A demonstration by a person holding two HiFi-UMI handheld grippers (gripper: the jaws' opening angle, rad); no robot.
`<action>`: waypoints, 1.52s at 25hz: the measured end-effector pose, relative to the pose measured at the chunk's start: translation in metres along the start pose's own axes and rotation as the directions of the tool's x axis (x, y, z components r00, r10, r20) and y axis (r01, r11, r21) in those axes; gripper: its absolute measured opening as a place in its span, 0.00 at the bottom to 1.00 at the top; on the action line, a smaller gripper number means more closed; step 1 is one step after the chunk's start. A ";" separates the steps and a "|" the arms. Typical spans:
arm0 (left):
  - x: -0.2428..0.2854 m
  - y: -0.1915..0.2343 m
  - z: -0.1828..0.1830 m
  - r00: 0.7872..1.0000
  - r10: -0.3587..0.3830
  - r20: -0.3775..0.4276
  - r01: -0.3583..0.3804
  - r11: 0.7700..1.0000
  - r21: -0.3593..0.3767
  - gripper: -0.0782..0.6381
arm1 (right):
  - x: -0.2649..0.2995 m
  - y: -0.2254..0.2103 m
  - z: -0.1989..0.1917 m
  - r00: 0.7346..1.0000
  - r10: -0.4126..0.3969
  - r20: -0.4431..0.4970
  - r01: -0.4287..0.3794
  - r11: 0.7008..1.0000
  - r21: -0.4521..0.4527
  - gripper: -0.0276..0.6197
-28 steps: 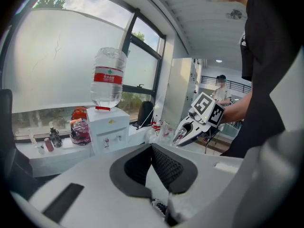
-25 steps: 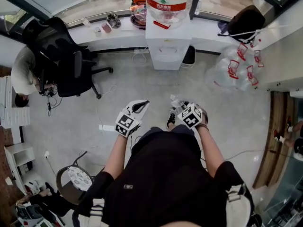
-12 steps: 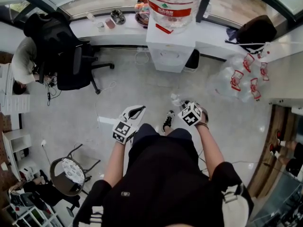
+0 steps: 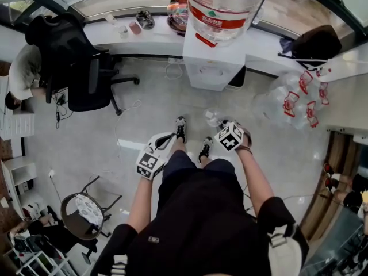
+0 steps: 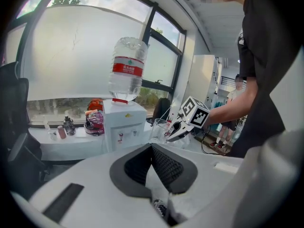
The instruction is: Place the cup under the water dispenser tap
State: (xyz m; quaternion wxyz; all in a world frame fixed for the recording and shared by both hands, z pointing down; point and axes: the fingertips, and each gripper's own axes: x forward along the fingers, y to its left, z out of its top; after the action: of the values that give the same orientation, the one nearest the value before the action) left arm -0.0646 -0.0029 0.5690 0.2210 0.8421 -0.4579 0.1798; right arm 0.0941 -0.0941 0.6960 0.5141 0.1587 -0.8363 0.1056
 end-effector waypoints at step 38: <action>0.117 0.216 -0.015 0.986 -0.150 -0.071 0.151 0.989 0.004 0.11 | 0.293 -0.134 0.023 0.978 -0.104 -0.178 0.149 0.953 0.262 0.05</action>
State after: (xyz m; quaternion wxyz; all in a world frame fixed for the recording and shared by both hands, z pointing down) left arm -0.1894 -0.1804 0.6855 0.2460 0.8685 -0.3841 0.1941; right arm 0.0019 -0.2716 0.9490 0.5593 0.2726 -0.7570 0.1995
